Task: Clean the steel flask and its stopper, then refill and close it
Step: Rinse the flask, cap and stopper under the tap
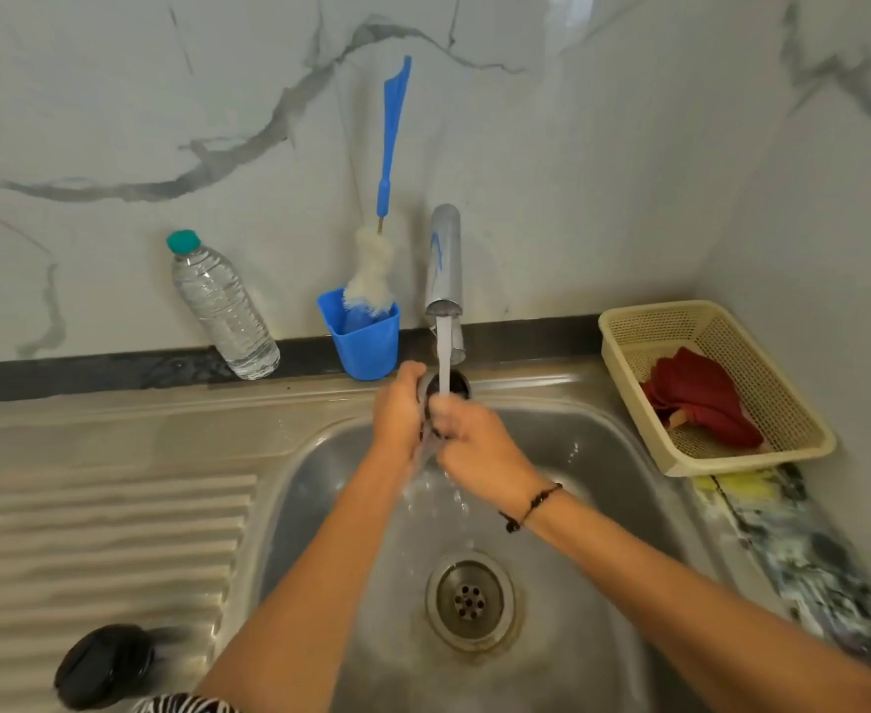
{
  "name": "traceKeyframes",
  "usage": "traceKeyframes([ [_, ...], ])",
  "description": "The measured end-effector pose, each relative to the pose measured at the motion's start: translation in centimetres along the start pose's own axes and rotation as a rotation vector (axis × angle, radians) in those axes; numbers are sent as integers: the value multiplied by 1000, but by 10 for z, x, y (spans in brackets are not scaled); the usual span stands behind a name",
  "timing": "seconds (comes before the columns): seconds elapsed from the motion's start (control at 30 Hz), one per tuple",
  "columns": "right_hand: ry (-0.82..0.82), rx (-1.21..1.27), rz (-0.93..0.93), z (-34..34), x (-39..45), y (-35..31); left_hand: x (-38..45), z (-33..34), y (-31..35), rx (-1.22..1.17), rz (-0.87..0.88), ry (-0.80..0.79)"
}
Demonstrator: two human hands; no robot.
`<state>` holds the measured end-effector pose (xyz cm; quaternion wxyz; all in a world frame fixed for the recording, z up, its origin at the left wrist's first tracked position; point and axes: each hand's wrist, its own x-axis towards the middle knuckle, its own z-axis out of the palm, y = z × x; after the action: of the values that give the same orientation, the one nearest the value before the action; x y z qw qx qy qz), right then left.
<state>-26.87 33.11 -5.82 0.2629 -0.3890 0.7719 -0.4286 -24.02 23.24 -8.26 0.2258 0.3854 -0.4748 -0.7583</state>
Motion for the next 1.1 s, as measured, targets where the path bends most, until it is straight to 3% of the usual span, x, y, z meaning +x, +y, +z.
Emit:
traceKeyframes([
  [0.1,-200,-749,-425,-9,-14,27,-9,-14,11,378,-313,-195],
  [0.2,-146,-1125,-731,-5,-15,46,-14,-26,8,671,-488,-325],
  [0.3,-186,-993,-562,4,-19,32,-21,-28,-1,332,-436,-214],
  [0.37,-231,-769,-294,8,-18,18,-24,-30,-16,70,-280,-126],
  [0.43,-111,-471,-83,11,-11,7,-29,-29,-30,-140,-114,-39],
  [0.53,23,-151,85,26,-5,-3,-29,-30,-38,-339,-66,11],
  [0.73,-159,-517,-148,16,-27,17,-13,-39,-27,-68,-368,-85],
  [0.8,-99,-545,-133,15,-24,25,-20,-31,-32,-113,-327,-75],
  [0.9,160,-114,104,25,-16,18,-42,-15,-42,-120,-11,-5],
  [0.97,238,172,185,32,-15,8,-41,-11,-40,-109,54,79],
  [1.0,221,145,160,35,-17,6,-37,-12,-34,-110,18,120],
  [1.1,59,-430,-160,25,-29,10,-22,-20,-16,-59,-268,70],
])
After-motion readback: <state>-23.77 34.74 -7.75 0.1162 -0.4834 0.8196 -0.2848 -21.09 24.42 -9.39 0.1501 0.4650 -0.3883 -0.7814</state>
